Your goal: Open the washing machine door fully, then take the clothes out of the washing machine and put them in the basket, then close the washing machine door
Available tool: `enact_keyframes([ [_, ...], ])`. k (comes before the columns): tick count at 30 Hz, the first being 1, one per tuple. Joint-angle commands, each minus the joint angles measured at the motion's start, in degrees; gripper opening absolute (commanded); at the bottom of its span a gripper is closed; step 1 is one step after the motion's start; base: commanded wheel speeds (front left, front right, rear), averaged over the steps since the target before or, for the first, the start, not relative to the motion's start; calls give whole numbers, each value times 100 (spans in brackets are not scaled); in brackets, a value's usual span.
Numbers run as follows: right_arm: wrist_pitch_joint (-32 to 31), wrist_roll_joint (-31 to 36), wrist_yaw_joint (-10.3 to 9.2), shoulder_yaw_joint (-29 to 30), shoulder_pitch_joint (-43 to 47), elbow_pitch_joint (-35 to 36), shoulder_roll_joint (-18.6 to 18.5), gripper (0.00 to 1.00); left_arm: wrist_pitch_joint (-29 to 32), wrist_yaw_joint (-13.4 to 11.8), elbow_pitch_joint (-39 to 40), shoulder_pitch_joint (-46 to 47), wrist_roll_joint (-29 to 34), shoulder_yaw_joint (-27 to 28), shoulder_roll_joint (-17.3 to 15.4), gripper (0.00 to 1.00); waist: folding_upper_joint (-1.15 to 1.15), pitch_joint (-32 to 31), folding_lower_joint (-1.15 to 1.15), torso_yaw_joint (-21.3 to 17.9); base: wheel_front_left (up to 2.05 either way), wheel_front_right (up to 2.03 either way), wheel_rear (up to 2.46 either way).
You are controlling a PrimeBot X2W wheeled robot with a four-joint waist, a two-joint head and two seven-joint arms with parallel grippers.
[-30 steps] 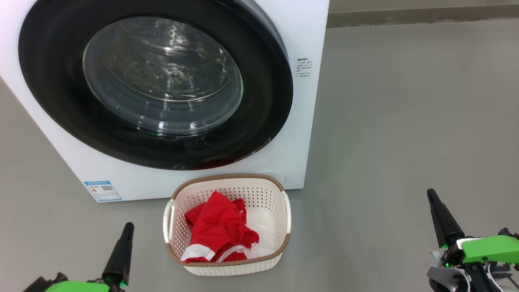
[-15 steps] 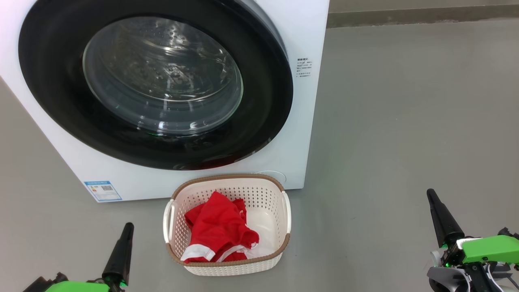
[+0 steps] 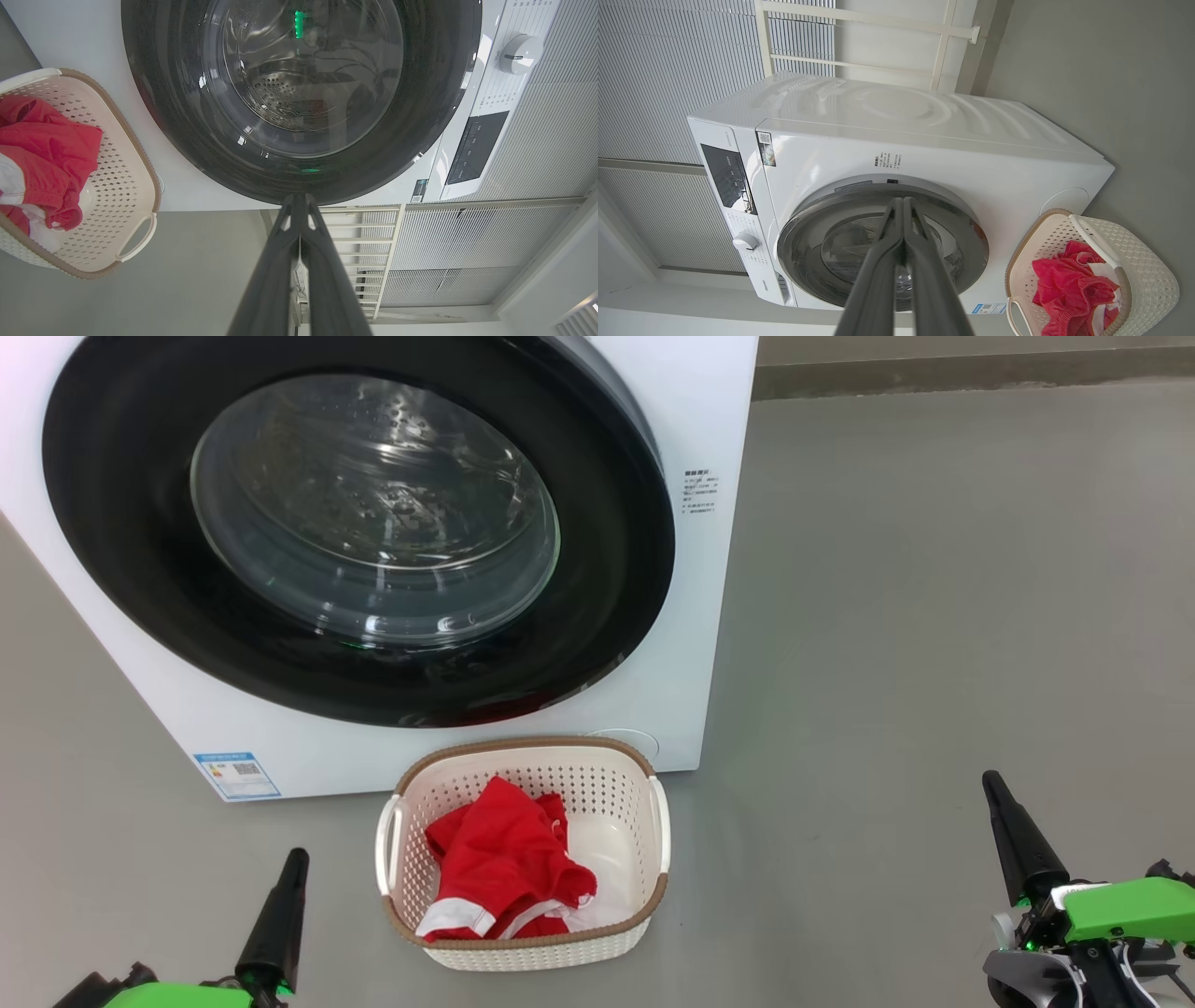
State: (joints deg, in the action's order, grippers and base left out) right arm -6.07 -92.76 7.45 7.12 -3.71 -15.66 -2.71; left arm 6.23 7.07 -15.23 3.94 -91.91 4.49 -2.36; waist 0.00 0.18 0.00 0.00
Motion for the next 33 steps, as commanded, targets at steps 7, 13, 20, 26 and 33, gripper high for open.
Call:
enact_keyframes([
  [7,-21,39,3,-86,-245,165,-39,0,24,42,118,225,-27,202,-57,0,0,0,0,0,0,0,0],
  [13,-23,41,3,-83,-245,165,-37,0,25,42,118,225,-26,203,-57,0,0,0,0,0,0,0,0],
  [20,-26,44,3,-80,-245,165,-35,0,25,42,119,225,-25,204,-56,0,0,0,0,0,0,0,0],
  [26,-28,46,3,-78,-246,165,-33,0,26,42,119,226,-25,204,-56,0,0,0,0,0,0,0,0],
  [33,-30,48,3,-75,-246,165,-32,0,26,42,119,226,-24,205,-56,0,0,0,0,0,0,0,0],
])
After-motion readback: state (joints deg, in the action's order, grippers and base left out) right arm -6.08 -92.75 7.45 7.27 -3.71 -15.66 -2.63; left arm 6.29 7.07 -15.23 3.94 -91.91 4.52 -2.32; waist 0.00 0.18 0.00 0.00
